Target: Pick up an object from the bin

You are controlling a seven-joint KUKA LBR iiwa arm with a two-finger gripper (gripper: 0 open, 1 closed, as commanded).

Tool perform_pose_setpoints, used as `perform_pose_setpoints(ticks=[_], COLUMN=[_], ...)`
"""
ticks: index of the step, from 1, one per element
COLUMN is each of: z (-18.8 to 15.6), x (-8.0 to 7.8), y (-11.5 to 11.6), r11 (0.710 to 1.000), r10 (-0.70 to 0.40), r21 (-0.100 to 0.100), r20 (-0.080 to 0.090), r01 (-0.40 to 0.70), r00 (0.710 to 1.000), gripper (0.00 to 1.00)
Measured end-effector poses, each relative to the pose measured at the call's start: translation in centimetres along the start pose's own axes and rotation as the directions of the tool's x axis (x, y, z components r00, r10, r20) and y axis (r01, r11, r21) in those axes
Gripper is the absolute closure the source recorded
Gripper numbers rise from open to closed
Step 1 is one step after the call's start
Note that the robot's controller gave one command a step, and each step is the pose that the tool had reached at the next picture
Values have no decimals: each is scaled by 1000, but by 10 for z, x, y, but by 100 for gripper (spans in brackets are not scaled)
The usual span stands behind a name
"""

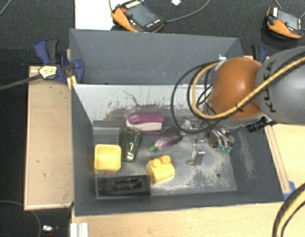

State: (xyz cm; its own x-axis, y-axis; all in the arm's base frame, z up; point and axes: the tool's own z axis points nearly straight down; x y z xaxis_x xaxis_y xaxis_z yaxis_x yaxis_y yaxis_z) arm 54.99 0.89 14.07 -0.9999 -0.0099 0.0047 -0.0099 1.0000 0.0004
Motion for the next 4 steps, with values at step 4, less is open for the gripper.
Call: perform_pose_setpoints(ticks=[4], z=[64], x=[-38], y=[35], r11=[998], r10=[-62], r21=[-1], r20=[6], r01=[62], r00=[998], gripper=[0])
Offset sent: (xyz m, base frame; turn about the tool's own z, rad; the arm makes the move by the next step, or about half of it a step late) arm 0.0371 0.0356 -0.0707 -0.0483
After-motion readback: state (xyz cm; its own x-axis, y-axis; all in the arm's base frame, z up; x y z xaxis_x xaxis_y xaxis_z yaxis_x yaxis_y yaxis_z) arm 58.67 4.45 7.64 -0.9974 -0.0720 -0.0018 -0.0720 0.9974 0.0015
